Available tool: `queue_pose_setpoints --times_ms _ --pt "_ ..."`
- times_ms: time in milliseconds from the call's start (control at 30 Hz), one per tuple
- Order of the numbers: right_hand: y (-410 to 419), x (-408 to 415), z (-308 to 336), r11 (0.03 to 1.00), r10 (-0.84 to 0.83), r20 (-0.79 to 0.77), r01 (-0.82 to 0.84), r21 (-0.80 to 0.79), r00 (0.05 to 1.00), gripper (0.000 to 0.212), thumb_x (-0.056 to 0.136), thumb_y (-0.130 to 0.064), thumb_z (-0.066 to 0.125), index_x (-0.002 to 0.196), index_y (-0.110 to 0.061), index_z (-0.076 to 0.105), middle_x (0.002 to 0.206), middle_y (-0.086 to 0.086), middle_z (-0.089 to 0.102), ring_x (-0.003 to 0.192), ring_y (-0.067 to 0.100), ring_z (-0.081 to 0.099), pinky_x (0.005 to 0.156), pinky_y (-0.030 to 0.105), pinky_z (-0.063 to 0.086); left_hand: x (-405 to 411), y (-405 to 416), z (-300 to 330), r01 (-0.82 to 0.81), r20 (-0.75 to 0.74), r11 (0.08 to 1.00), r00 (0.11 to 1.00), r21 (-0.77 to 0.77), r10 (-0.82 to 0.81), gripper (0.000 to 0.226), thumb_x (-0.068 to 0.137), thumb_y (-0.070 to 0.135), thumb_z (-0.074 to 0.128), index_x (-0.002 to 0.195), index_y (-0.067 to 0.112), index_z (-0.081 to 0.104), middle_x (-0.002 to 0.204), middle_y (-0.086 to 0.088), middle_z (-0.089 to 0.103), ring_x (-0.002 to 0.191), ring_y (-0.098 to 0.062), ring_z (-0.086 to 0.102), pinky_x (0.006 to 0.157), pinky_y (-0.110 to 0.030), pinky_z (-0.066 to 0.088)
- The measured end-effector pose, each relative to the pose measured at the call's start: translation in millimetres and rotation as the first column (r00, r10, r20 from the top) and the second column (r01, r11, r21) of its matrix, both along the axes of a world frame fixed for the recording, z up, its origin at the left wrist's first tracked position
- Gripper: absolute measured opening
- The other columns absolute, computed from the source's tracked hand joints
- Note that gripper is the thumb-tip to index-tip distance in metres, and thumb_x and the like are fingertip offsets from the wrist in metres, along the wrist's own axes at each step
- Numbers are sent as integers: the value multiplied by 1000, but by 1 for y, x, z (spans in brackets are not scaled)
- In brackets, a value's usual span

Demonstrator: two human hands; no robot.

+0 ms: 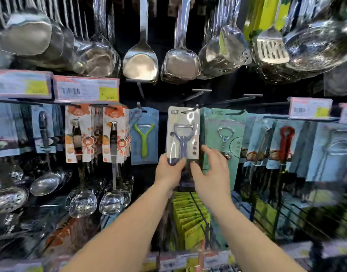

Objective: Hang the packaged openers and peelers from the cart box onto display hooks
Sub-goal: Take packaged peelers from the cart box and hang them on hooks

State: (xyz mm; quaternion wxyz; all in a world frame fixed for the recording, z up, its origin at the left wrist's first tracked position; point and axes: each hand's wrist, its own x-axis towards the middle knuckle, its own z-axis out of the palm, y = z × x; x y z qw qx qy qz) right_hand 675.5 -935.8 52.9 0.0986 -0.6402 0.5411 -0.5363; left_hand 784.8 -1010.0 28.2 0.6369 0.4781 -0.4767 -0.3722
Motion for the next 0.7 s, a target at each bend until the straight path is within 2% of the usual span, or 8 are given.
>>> queue_pose_setpoints --times_ms 133,200,267,300,400,467,600,700 --pt "12 -16 -30 998 -51 3 51 46 999 44 94 -27 60 137 -28 48 134 -8 45 129 5 40 107 27 36 1 -41 -1 -19 112 999 994 42 14 36 88 28 70 115 13 51 101 -3 65 104 -29 64 81 -29 45" --pt "19 -29 -38 995 -63 12 62 82 998 41 95 -29 58 134 -33 48 127 -15 44 110 -11 44 89 14 40 2 -57 -2 -63 218 985 976 161 26 74 84 41 72 142 12 36 125 -14 60 124 -36 54 99 -36 44" --pt "25 -42 -43 990 -88 32 84 110 996 39 95 -30 58 132 -36 48 130 -14 44 113 -3 44 89 19 37 4 -61 -5 -196 364 934 928 298 78 108 76 60 71 156 21 10 150 -20 39 137 -40 38 110 -45 34" --pt "27 -49 -44 989 -103 47 98 115 994 38 95 -30 58 132 -36 49 131 -13 44 115 2 45 92 24 38 3 -56 -7 -247 388 918 914 311 115 114 72 65 71 157 24 6 154 -20 33 139 -40 34 111 -48 33" --pt "34 -71 -47 986 -130 64 122 112 989 41 95 -30 59 135 -33 48 130 -14 44 102 -7 48 91 23 38 -13 -29 -17 -342 363 916 897 207 253 106 74 61 72 155 23 16 154 -17 33 139 -39 34 110 -51 34" --pt "37 -86 -51 984 -143 67 134 116 988 42 95 -30 59 136 -32 48 132 -13 46 108 -4 47 93 23 37 -32 -2 -25 -355 381 932 874 79 301 94 77 54 73 152 21 27 154 -15 35 140 -35 34 111 -49 31" --pt "46 -132 -60 971 -201 84 187 150 976 46 95 -31 58 139 -29 45 140 -8 45 126 10 43 99 25 36 -89 57 -38 -184 551 961 790 -205 269 72 85 49 65 147 24 37 153 -8 36 142 -29 28 117 -48 23" --pt "67 -192 -68 945 -278 24 269 184 960 50 95 -35 59 142 -27 44 142 -5 47 129 15 45 99 28 38 -150 94 -40 -3 735 959 642 -283 219 60 89 53 57 142 29 43 150 -3 39 140 -27 30 116 -47 23"
